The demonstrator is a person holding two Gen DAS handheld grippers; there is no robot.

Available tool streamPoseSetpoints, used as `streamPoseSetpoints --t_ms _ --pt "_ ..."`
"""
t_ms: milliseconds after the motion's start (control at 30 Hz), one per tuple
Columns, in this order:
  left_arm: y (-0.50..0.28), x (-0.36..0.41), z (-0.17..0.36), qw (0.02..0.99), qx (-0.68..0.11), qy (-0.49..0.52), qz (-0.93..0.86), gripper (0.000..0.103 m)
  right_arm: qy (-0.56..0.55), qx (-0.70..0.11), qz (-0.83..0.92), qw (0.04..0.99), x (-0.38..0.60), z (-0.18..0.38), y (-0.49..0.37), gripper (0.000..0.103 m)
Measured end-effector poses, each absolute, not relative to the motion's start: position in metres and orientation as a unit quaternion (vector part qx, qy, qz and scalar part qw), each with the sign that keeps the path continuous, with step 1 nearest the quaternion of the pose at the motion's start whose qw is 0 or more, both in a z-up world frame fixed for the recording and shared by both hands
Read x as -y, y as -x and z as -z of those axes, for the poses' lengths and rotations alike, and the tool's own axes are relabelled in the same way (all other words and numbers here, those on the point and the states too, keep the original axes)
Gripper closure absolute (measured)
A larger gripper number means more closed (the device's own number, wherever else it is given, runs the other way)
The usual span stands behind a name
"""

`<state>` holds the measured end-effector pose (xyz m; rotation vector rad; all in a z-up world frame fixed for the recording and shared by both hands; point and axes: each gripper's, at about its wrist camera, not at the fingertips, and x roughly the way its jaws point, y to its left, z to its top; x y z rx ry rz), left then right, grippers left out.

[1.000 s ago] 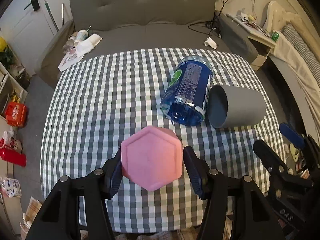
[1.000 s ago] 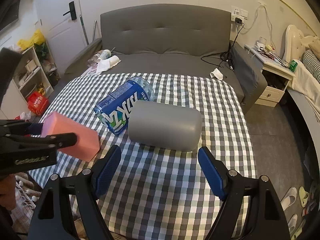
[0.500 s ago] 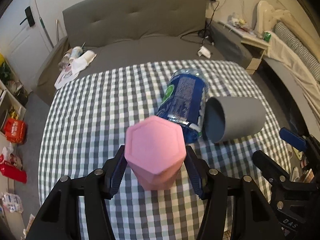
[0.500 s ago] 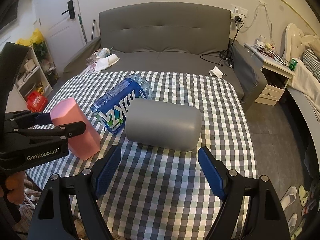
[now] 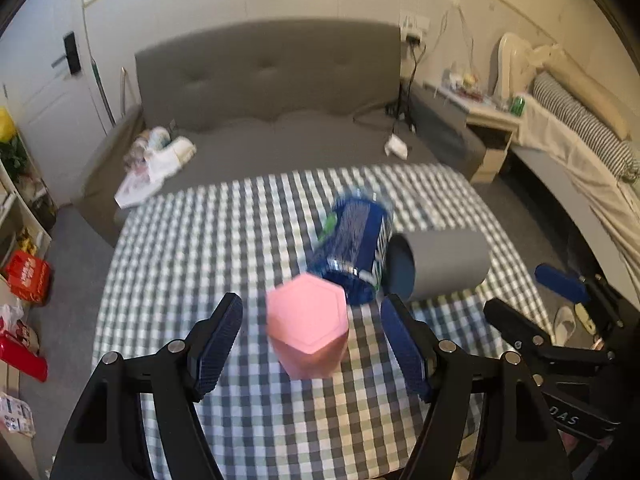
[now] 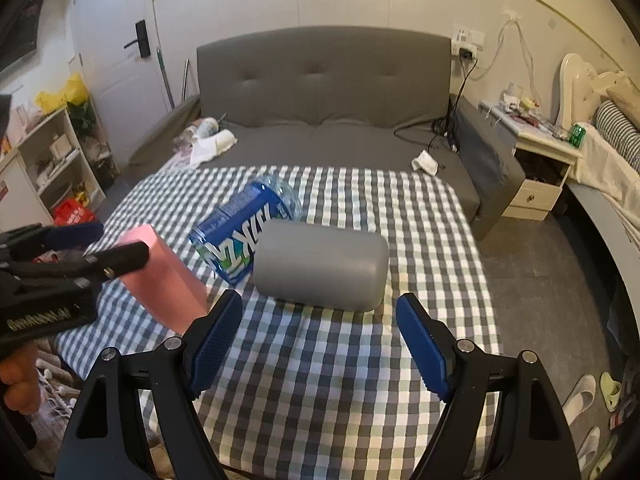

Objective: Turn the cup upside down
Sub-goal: 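Rotate the pink cup with the left gripper and lower it rim-down onto the table, then open the left gripper and withdraw it from the pink cup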

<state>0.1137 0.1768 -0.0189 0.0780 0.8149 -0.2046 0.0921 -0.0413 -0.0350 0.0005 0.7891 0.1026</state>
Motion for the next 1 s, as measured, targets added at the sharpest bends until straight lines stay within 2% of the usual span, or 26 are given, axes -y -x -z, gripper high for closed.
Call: streamPoseSetpoints --t_ms 233,433,533,667,1000 --pt "-0.069 -0.197 -0.013 0.945 -0.315 -0.040 0.080 0.028 -0.001 -0.319 -0.056 0.946 0.030 0.003 -0.054 0.024" --pt "-0.029 -0.222 -0.006 0.958 -0.277 -0.037 0.070 0.028 0.002 -0.270 -0.061 0.961 0.016 -0.010 -0.011 0.024" --pt "-0.014 -0.232 0.001 0.960 -0.270 -0.033 0.067 0.023 0.004 -0.267 -0.063 0.961 0.010 -0.009 0.004 0.024" --pt "0.005 -0.242 0.007 0.966 -0.251 -0.033 0.060 0.023 -0.001 -0.278 -0.069 0.958 0.002 -0.003 0.014 0.024" --pt "0.024 -0.249 0.025 0.964 -0.259 -0.020 0.049 0.023 0.010 -0.290 -0.073 0.954 -0.014 0.011 0.019 0.024"
